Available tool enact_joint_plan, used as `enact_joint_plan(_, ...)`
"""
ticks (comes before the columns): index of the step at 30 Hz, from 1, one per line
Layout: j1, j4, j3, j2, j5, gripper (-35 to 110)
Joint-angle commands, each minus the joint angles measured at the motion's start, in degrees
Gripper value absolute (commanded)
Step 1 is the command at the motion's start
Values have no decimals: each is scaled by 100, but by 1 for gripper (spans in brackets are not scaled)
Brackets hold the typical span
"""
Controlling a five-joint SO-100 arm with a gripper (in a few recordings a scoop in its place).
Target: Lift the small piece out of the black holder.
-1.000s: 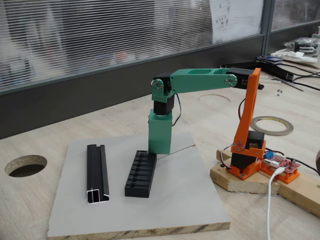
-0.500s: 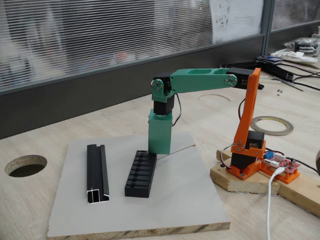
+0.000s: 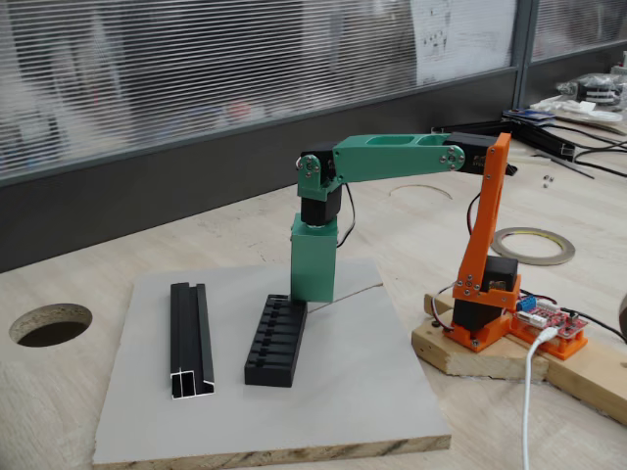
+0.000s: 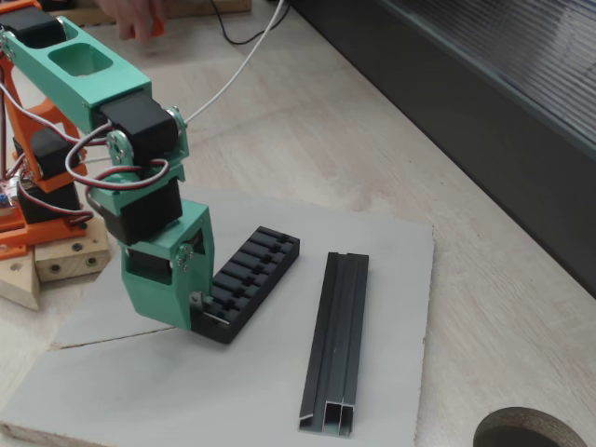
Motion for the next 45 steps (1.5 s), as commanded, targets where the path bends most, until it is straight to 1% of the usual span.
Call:
enact_joint_plan(1, -26, -9, -88, 105, 62, 32)
enact_joint_plan(13, -18, -26, -44, 88, 62, 31)
enact_joint_plan(21, -18, -26, -26, 88, 62, 16)
enact_joint_plan(31, -18, -26, -79, 88, 9, 6)
enact_joint_plan(45, -9, -26, -97, 202, 0, 6)
